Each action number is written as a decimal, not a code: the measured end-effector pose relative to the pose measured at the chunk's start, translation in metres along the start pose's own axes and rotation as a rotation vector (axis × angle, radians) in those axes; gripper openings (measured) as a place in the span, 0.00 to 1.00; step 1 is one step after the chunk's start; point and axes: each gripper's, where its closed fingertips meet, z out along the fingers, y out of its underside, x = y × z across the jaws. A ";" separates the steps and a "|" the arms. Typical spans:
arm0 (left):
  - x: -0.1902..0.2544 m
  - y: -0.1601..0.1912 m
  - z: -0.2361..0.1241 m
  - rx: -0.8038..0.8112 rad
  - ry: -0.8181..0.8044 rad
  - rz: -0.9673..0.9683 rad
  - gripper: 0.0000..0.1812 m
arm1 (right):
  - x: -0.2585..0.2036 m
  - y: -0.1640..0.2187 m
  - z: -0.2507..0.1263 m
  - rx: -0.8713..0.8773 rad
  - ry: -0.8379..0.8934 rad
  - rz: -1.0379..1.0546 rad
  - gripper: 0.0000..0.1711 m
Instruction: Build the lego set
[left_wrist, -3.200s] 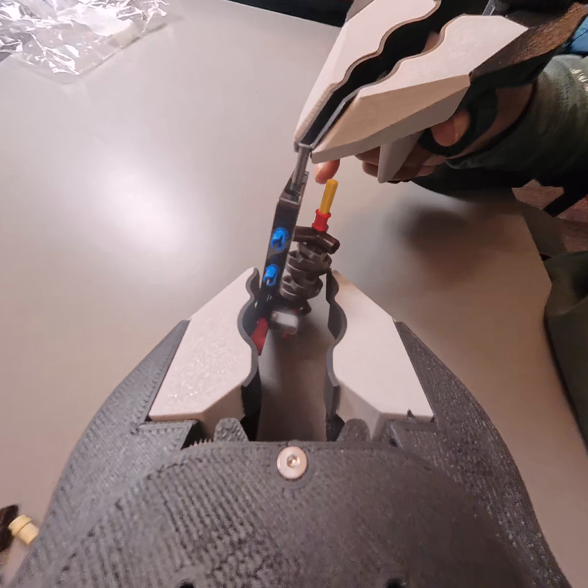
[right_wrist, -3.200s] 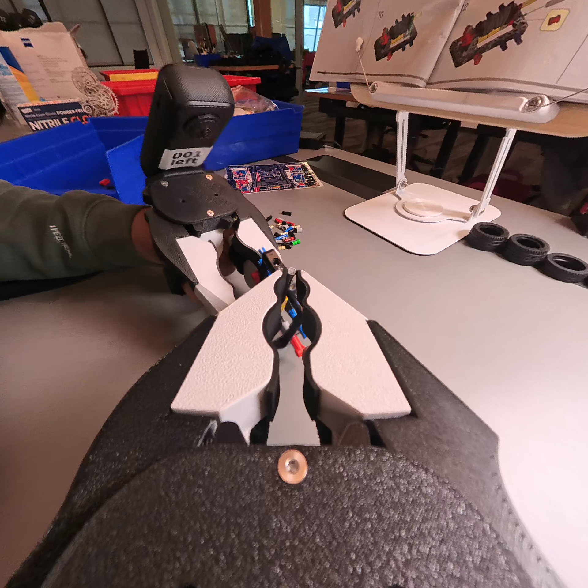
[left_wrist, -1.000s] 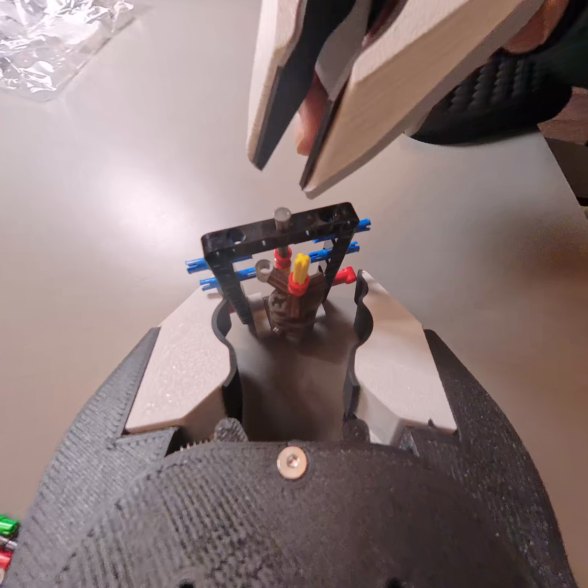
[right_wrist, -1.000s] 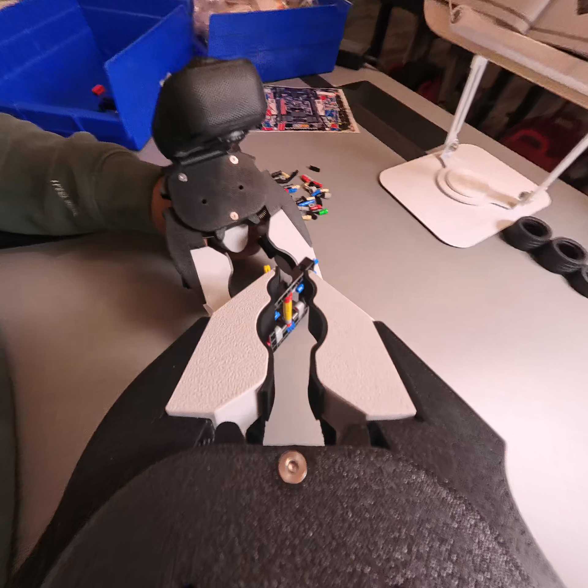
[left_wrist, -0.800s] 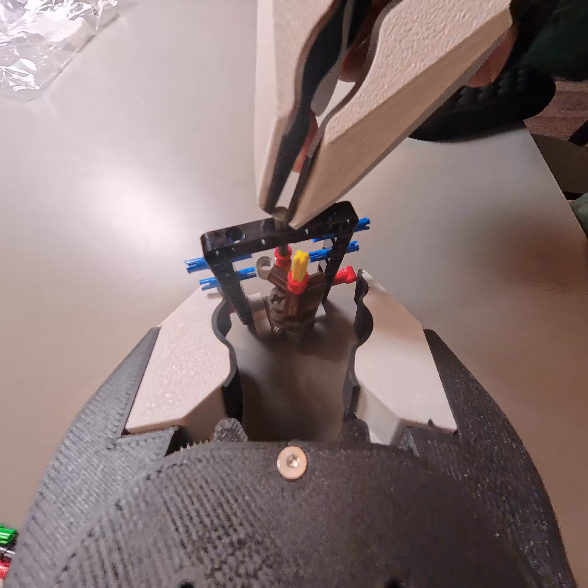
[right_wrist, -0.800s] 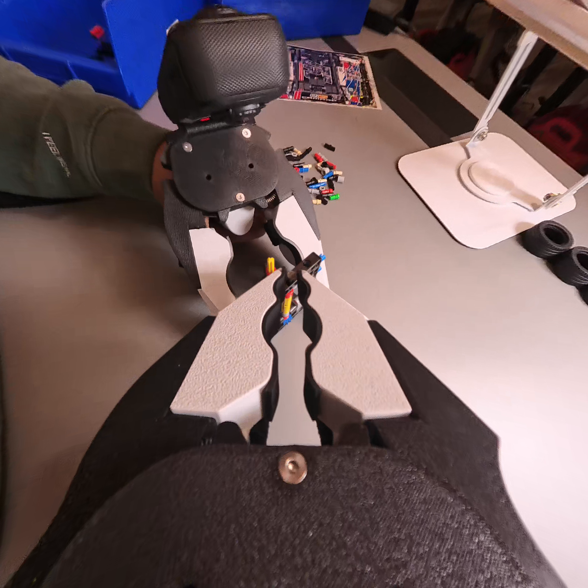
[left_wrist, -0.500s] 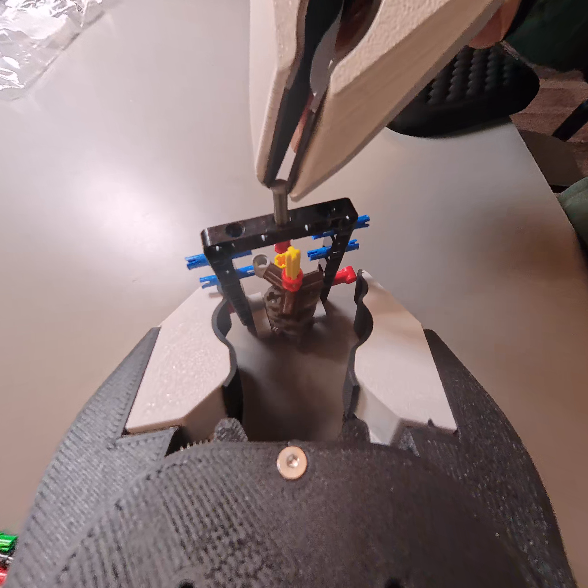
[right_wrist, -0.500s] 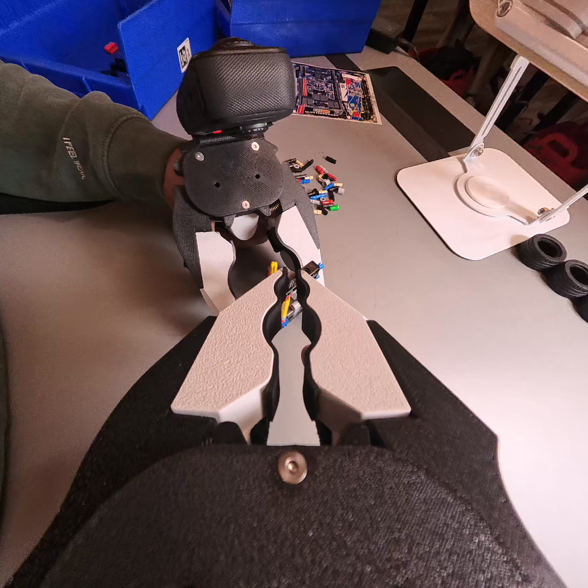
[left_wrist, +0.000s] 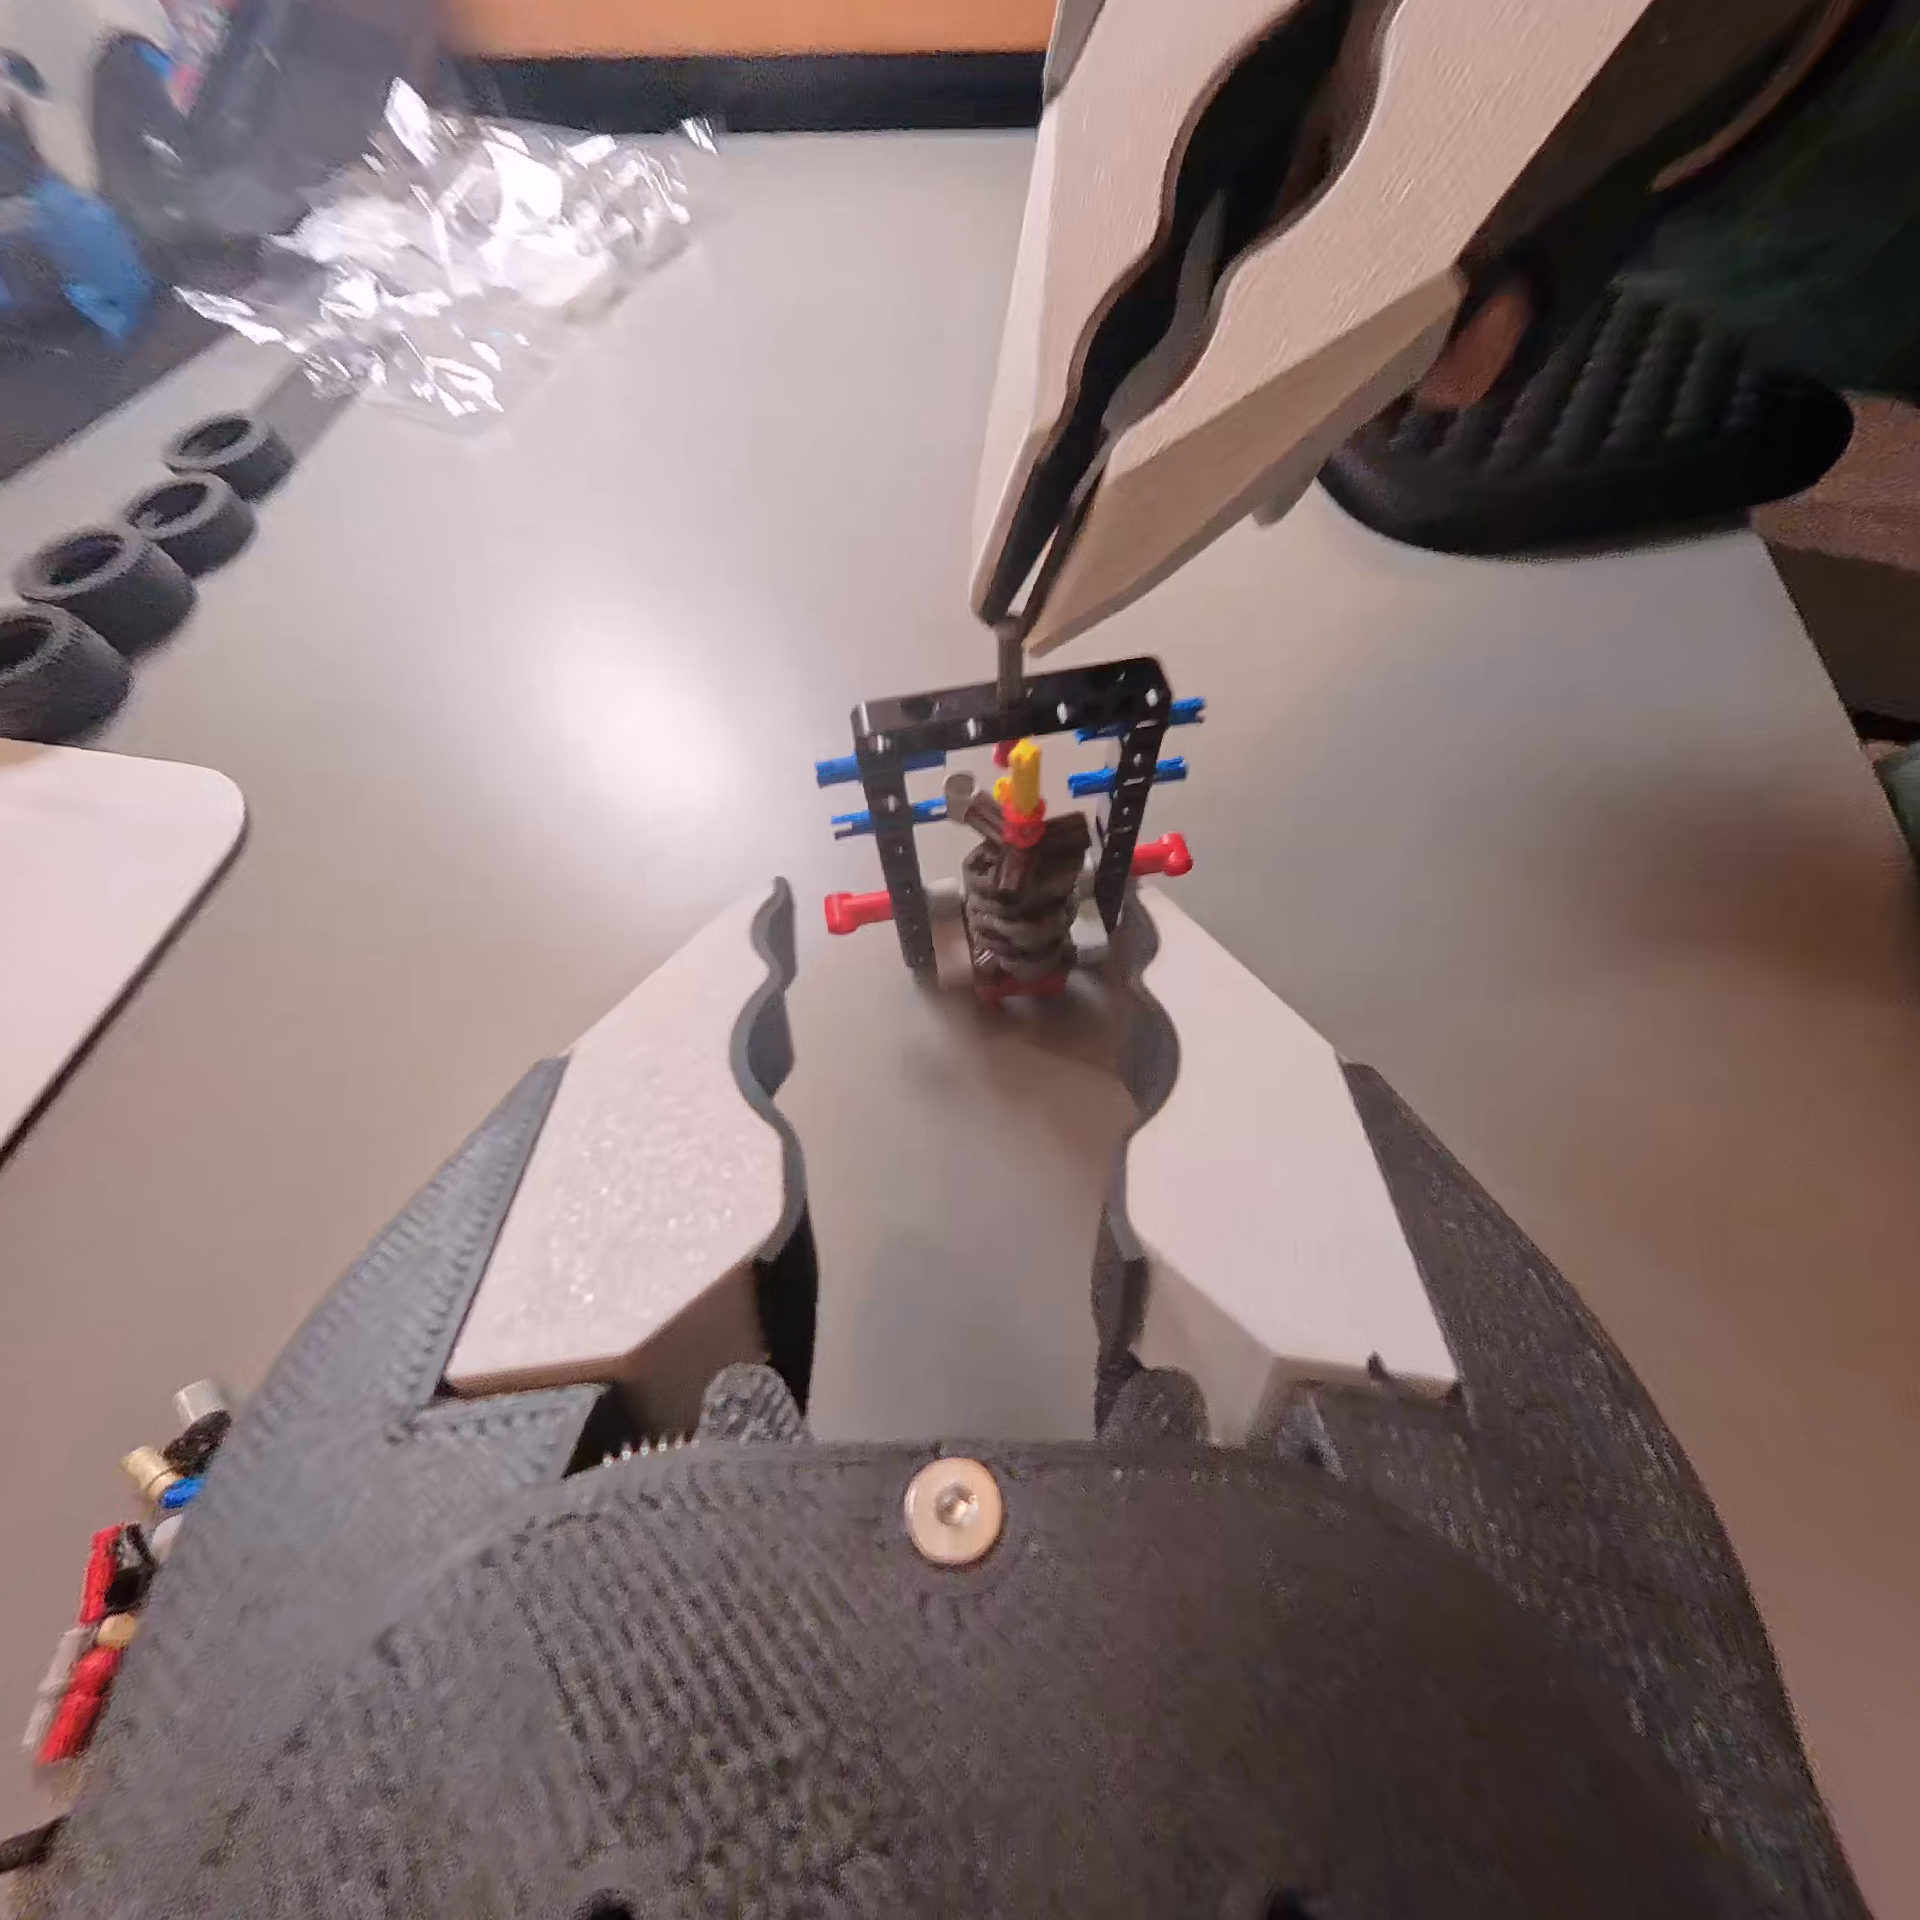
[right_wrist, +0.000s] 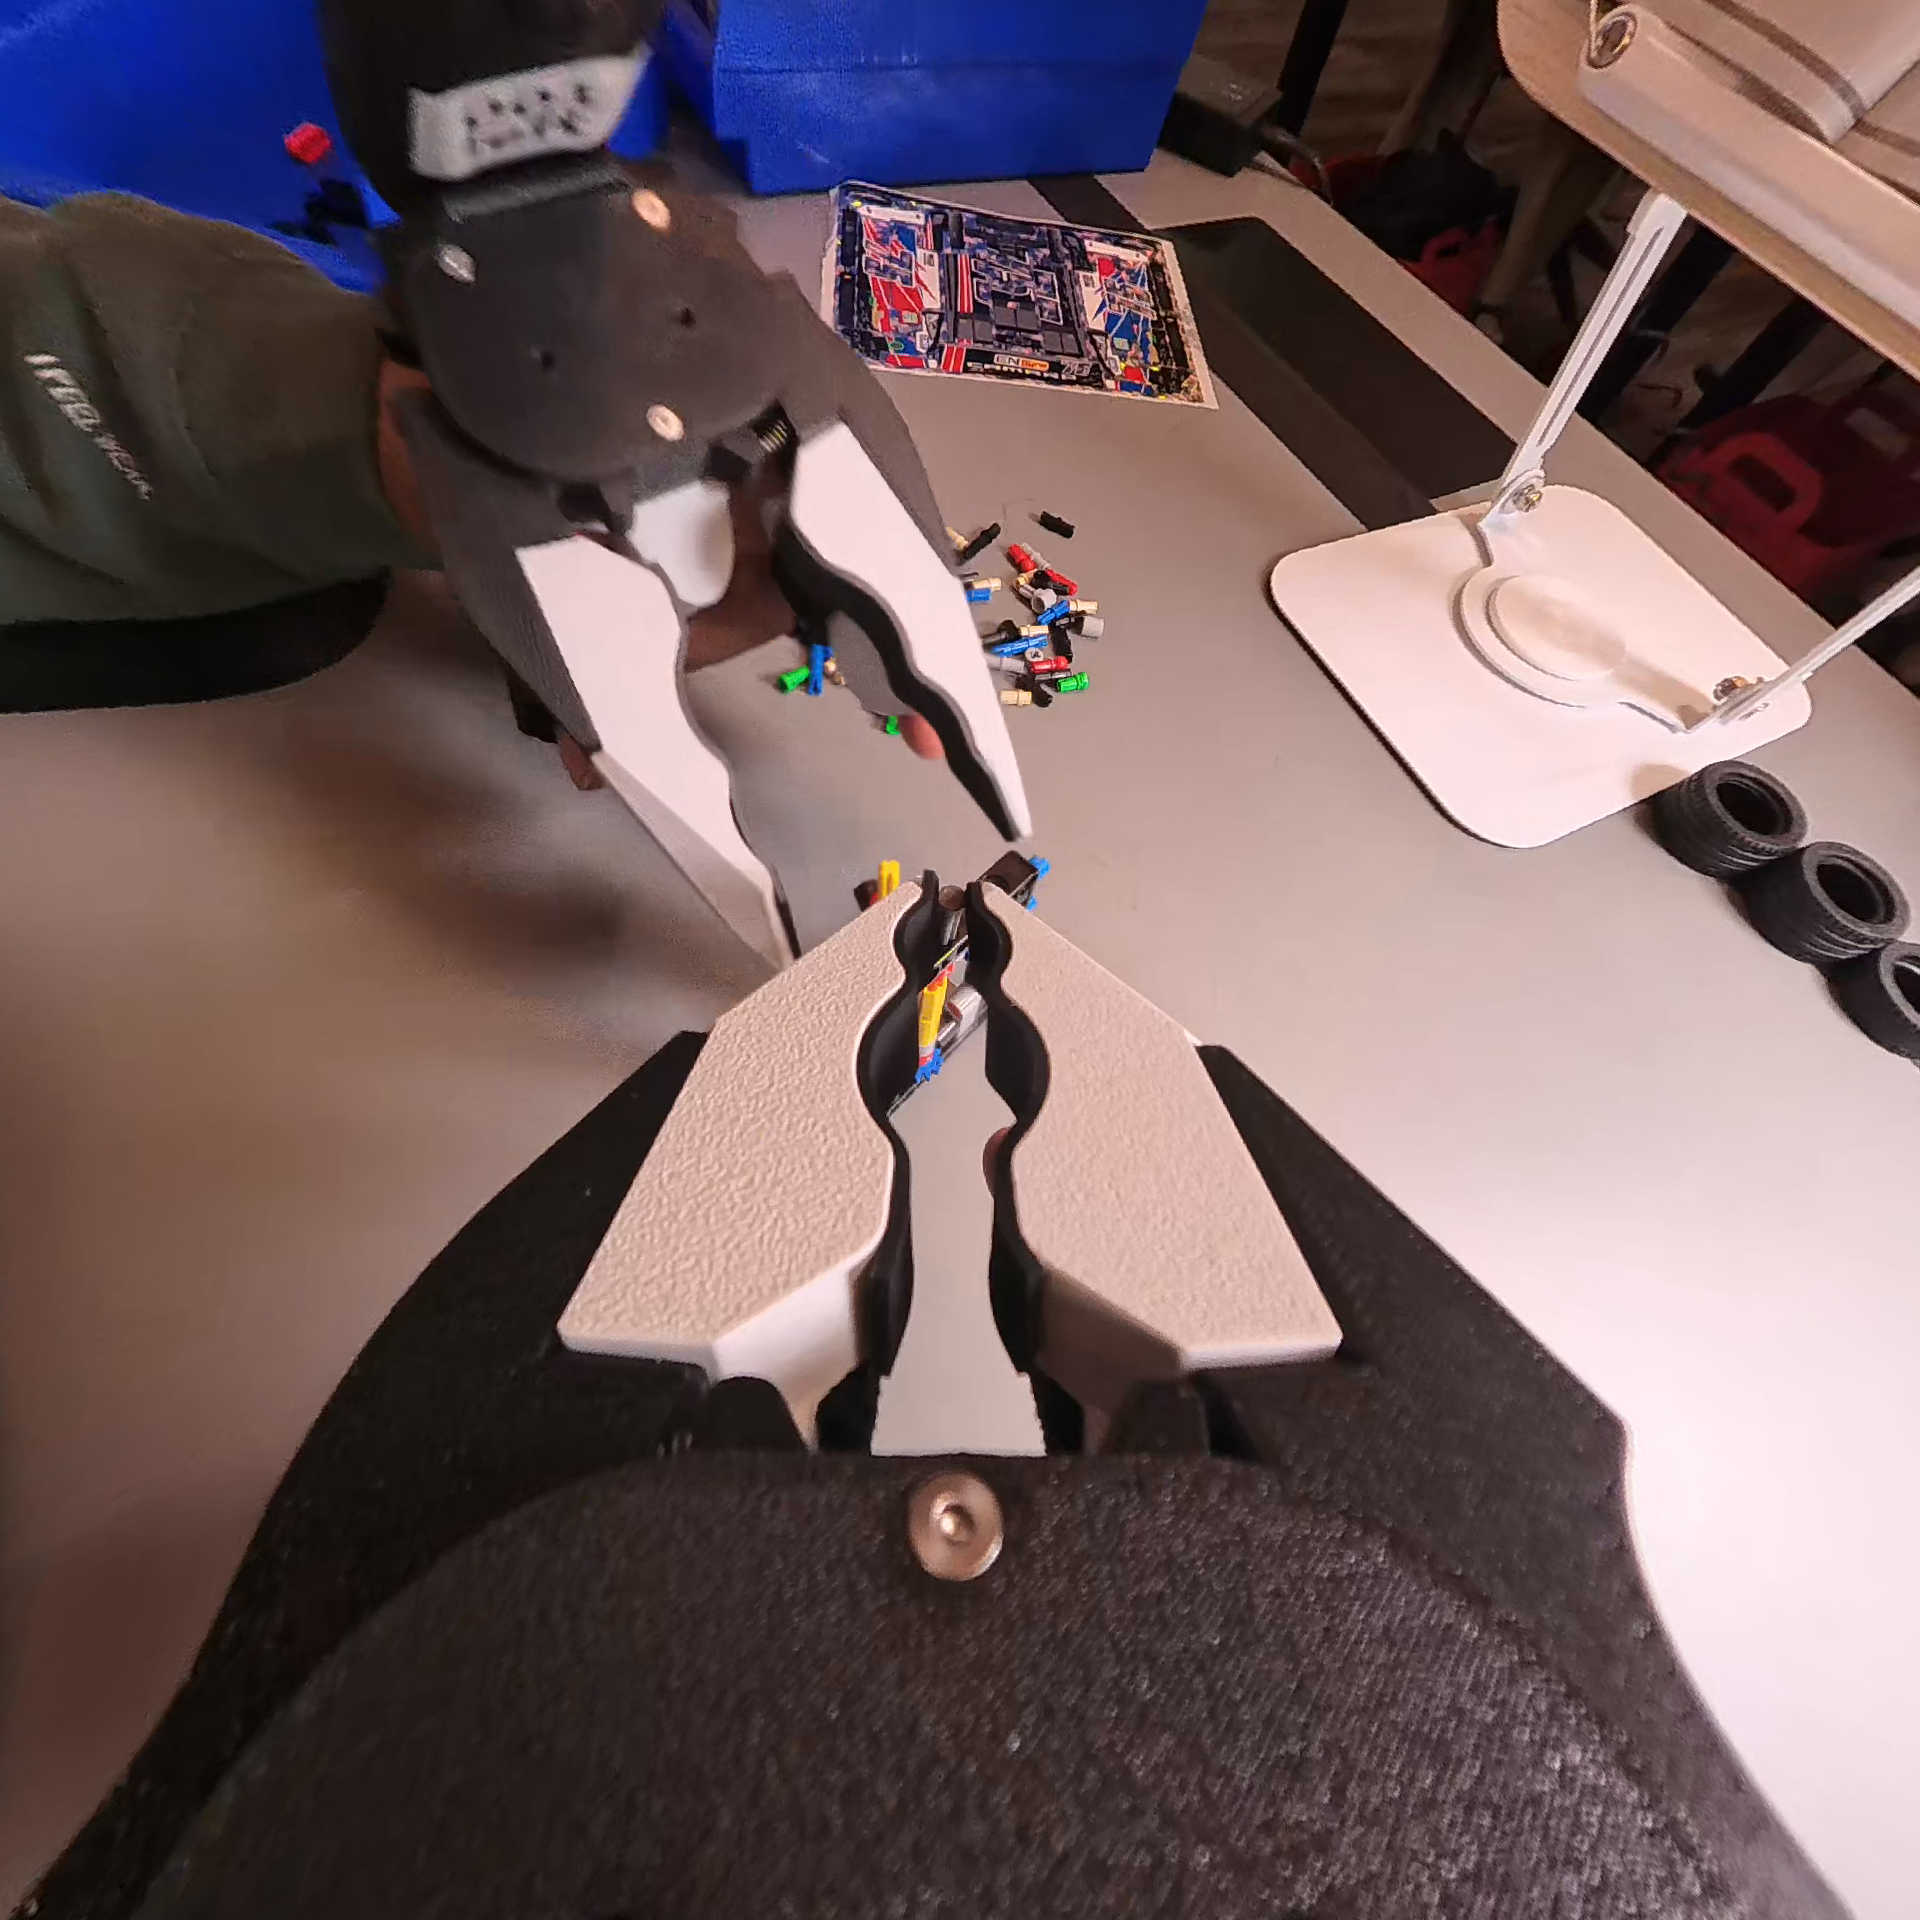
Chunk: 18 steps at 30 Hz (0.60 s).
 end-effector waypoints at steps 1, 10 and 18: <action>0.003 -0.005 -0.002 0.016 -0.007 -0.002 0.29 | 0.001 0.000 0.000 -0.003 0.009 -0.004 0.02; 0.006 -0.012 0.007 -0.005 -0.135 -0.021 0.16 | 0.000 0.002 -0.002 -0.007 0.039 -0.006 0.02; 0.008 -0.010 0.004 0.006 -0.081 0.004 0.10 | -0.002 0.002 -0.003 -0.007 0.024 -0.011 0.02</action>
